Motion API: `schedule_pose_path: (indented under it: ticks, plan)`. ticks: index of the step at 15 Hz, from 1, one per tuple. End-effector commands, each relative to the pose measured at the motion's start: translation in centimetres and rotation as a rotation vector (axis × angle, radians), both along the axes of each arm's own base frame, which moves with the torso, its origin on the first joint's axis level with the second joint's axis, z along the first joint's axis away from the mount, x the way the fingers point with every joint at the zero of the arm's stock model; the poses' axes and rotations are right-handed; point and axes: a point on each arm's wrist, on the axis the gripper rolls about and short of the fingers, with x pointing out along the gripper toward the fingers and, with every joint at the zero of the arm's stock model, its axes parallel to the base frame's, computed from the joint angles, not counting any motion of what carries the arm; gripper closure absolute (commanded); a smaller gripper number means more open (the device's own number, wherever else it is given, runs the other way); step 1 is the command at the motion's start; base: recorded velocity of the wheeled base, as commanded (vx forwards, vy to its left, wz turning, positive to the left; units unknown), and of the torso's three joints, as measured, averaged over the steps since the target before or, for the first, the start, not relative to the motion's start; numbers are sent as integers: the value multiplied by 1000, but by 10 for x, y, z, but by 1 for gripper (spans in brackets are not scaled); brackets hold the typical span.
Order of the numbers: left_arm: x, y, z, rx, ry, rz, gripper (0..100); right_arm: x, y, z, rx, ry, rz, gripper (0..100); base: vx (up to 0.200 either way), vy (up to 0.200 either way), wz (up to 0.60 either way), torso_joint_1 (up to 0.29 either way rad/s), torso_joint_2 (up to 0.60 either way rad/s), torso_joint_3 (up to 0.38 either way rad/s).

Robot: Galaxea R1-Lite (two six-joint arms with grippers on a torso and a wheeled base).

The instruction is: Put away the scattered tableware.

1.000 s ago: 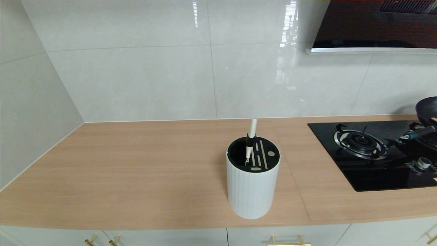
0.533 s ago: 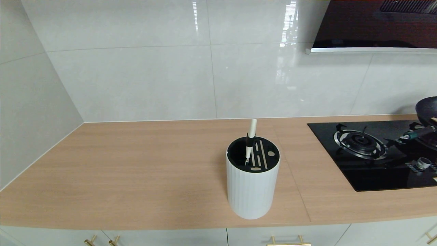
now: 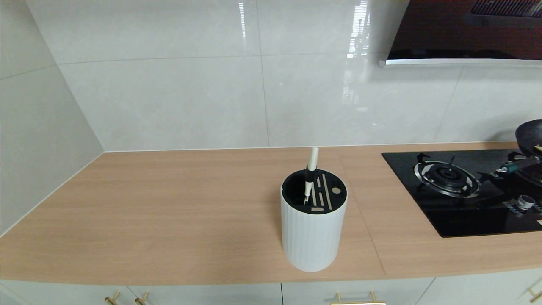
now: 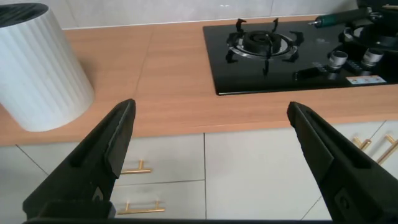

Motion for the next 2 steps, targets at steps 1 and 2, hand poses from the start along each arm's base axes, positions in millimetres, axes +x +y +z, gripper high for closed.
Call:
schedule_pose_path:
  ticks: [1,2]
  plan:
    - [0,0,0,0,3,0,0,0,0,0,0,2,1,0,0,0,0,0,0,0]
    - [0,0,0,0,4,0,0,0,0,0,0,2,-1,0,0,0,0,0,0,0]
